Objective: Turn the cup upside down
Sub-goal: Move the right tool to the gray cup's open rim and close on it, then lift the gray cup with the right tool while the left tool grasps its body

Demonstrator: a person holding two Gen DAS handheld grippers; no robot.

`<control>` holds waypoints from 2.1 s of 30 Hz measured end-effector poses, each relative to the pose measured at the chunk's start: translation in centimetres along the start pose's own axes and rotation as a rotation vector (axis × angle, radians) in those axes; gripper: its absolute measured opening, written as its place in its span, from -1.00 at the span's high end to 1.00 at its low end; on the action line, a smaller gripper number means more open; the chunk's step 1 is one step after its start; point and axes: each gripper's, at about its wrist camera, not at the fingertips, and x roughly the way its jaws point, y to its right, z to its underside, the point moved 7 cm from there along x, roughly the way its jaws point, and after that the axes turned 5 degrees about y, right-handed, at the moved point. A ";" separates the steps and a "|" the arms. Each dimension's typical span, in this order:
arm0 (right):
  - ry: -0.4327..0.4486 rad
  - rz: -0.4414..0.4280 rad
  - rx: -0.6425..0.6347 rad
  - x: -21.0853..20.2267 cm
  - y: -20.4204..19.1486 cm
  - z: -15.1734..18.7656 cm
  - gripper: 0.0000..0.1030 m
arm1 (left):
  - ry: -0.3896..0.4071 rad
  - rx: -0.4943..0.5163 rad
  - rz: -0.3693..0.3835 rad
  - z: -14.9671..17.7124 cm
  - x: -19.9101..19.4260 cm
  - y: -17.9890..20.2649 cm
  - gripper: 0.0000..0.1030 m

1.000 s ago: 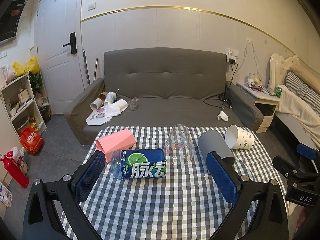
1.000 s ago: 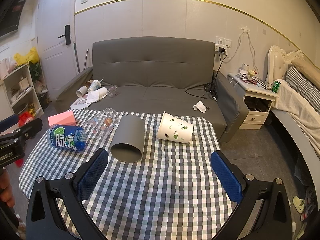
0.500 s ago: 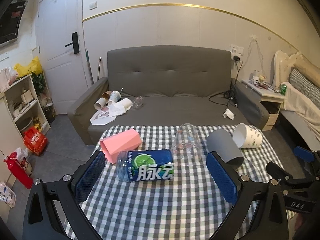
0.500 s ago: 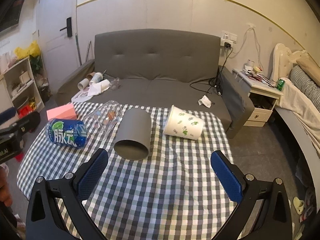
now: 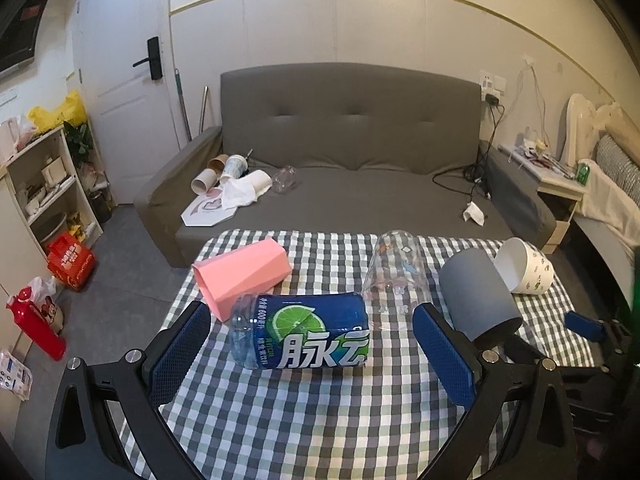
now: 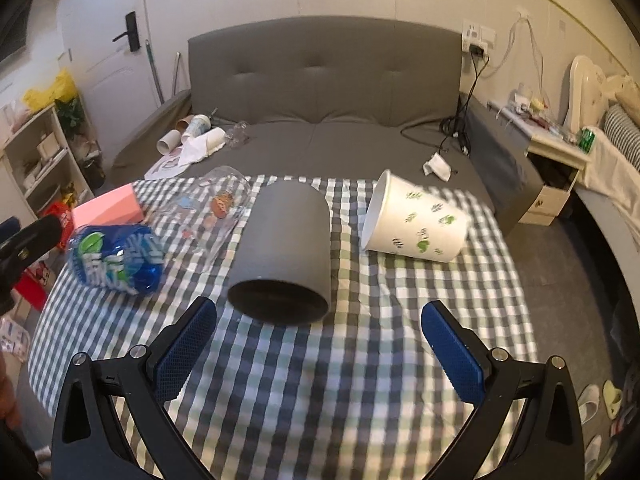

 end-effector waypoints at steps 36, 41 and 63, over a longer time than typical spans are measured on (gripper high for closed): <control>-0.272 -0.062 0.036 -1.7 -4.7 7.6 -0.41 | -0.059 0.049 -0.041 1.4 0.8 0.7 -1.00; -0.301 -0.074 0.026 -3.7 -6.6 9.6 -0.41 | -0.097 0.002 -0.010 2.0 0.1 0.4 -1.00; -0.103 0.074 -0.058 -9.2 5.9 2.1 -0.75 | -0.257 0.030 0.146 3.2 -0.9 9.4 -1.00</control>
